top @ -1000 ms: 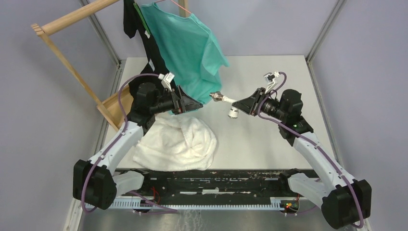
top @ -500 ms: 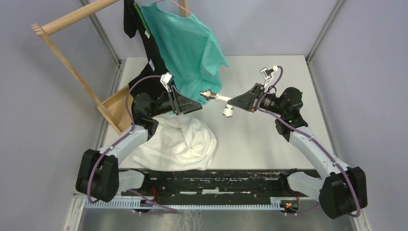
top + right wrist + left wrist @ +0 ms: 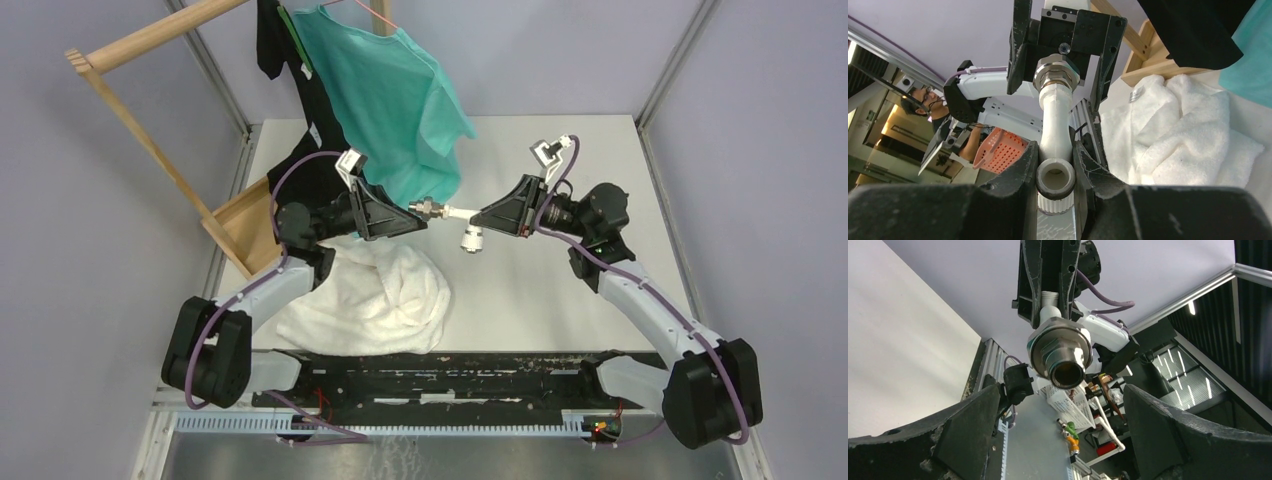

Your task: Install the water faucets

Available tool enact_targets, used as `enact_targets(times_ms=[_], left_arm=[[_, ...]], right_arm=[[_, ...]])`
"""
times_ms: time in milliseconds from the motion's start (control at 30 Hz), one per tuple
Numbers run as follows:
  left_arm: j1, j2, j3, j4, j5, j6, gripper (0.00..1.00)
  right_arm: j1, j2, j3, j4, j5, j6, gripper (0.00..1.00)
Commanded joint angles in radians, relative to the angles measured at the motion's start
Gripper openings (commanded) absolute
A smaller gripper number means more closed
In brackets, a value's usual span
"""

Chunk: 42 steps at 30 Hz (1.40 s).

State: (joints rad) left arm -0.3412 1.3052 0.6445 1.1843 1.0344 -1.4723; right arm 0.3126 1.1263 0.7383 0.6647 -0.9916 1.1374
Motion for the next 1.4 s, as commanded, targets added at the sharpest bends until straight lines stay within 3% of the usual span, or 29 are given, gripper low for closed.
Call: enact_targets(times_ms=[0,367,633,800,900,1133,1367], left_arm=[[-0.019,-0.014,0.058,0.001,0.036,0.005,0.99],[-0.028,-0.042,0.124,-0.248,0.095,0.147,1.00],[-0.034,-0.058,0.162,-0.439,0.127,0.275,0.95],[-0.042,-0.057,0.200,-0.646,0.124,0.413,0.98],[-0.042,-0.058,0.204,-0.678,0.122,0.437,0.98],[-0.042,-0.080,0.222,-0.798,0.130,0.518,0.89],[-0.042,-0.087,0.227,-0.809,0.124,0.533,0.78]], right_arm=[[0.033,0.000,0.070,0.062,-0.043,-0.036,0.00],[0.072,0.021,0.098,-0.067,-0.055,-0.143,0.00],[0.073,0.022,0.108,-0.120,-0.049,-0.184,0.01],[0.072,0.015,0.114,-0.167,-0.041,-0.228,0.01],[0.073,0.007,0.121,-0.208,-0.039,-0.255,0.00],[0.073,-0.003,0.123,-0.270,-0.030,-0.300,0.01],[0.073,0.002,0.124,-0.270,-0.028,-0.304,0.01]])
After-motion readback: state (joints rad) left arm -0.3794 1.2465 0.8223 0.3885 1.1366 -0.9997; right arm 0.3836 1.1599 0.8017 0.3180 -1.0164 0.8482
